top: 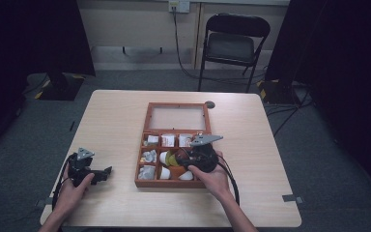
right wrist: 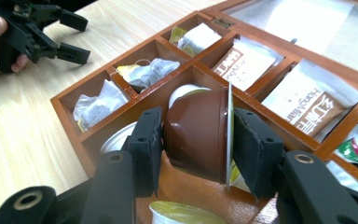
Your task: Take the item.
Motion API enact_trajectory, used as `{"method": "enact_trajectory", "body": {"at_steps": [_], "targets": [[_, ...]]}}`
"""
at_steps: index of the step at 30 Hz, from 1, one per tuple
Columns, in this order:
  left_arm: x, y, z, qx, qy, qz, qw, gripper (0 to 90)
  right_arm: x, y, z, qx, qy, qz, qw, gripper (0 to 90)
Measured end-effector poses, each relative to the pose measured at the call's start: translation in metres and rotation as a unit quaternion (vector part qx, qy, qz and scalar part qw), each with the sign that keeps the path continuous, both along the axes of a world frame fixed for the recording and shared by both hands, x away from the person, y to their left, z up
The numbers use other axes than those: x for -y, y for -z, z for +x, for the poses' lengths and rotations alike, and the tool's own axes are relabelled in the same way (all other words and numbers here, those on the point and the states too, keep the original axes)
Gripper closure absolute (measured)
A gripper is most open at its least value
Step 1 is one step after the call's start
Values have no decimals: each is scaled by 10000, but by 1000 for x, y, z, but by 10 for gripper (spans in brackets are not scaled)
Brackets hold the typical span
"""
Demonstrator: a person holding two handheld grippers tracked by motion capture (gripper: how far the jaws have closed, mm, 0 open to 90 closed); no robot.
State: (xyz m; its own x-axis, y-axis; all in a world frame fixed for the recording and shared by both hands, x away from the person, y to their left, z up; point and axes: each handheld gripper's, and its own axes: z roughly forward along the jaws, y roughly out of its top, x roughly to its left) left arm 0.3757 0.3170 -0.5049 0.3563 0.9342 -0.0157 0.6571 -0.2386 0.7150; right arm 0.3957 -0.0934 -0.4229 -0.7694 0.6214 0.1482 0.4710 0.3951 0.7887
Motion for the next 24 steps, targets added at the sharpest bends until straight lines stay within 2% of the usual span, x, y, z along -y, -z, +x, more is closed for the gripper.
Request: {"method": "enact_trajectory", "body": {"at_steps": [17, 24], "targets": [[0, 0, 0, 0, 0, -1, 10000, 0, 9, -9, -1, 79, 5, 44, 10000, 545], [0, 0, 0, 1, -2, 1, 10000, 0, 18, -14, -1, 119, 136, 87, 9998, 546]]}}
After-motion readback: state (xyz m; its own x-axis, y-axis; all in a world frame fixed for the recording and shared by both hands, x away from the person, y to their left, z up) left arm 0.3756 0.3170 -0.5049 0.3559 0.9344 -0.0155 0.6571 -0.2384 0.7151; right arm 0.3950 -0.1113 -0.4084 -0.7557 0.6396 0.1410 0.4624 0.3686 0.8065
